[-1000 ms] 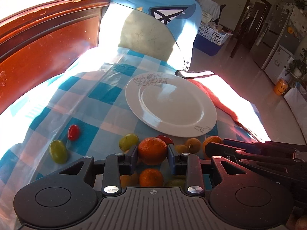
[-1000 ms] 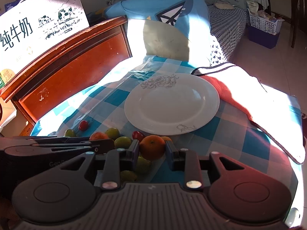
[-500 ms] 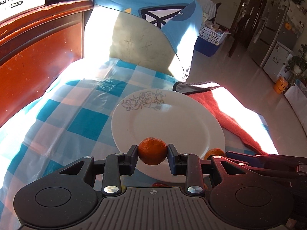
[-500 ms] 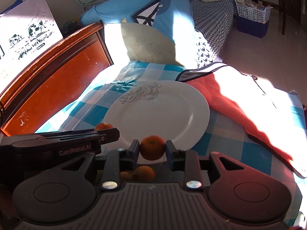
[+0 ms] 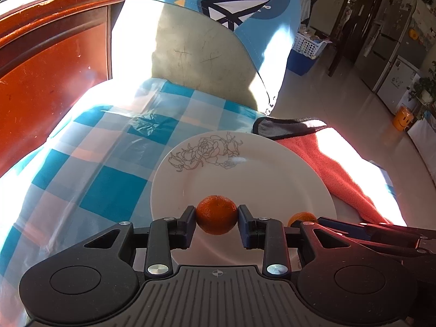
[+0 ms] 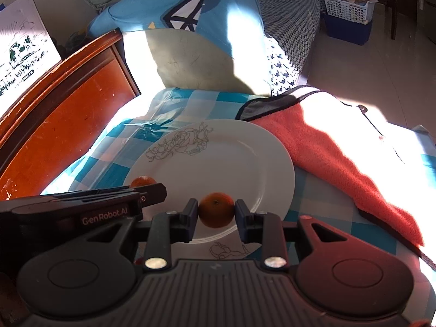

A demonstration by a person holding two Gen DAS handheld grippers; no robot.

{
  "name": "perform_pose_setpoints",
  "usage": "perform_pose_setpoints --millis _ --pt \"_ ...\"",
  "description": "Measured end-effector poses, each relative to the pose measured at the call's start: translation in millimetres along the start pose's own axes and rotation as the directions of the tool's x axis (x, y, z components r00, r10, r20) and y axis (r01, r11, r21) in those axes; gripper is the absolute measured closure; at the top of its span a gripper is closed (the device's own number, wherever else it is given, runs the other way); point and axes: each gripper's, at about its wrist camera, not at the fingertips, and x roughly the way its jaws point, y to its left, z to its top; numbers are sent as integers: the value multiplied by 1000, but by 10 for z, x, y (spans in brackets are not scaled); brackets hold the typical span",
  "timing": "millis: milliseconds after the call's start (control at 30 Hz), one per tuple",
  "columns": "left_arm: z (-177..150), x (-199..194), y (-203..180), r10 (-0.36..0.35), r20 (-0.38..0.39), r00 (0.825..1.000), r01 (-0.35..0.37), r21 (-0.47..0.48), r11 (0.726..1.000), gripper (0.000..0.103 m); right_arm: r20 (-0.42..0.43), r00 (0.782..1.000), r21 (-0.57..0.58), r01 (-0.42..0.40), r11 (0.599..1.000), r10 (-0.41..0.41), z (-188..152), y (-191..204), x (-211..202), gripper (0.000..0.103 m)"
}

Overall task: Organize fruits
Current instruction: 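Carry the orange onto the white plate and open the left gripper while the right releases its orange there, then withdraw both open grippers from the plate back over the fruit pile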

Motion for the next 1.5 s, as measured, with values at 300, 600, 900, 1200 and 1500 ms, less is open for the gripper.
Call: perform_pose_setpoints --millis 300,600,900,1200,1500 --pt "15 3 -15 -11 1 1000 11 2 1000 71 1 1000 33 -4 999 4 36 -51 46 69" --pt "18 -268 6 -3 20 1000 3 -15 1000 55 37 999 17 -25 1000 24 64 -12 -140 67" --pt "-148 -600 80 20 10 1000 -20 12 1000 44 37 998 -66 -47 997 49 -67 93 -370 63" --pt "-468 -912 342 32 -26 999 -33 -54 998 44 -12 995 -80 -99 992 99 -374 174 -554 62" --pt "-768 -1177 599 73 -38 997 -76 -115 990 44 -61 987 -69 -152 986 148 -768 315 -713 62"
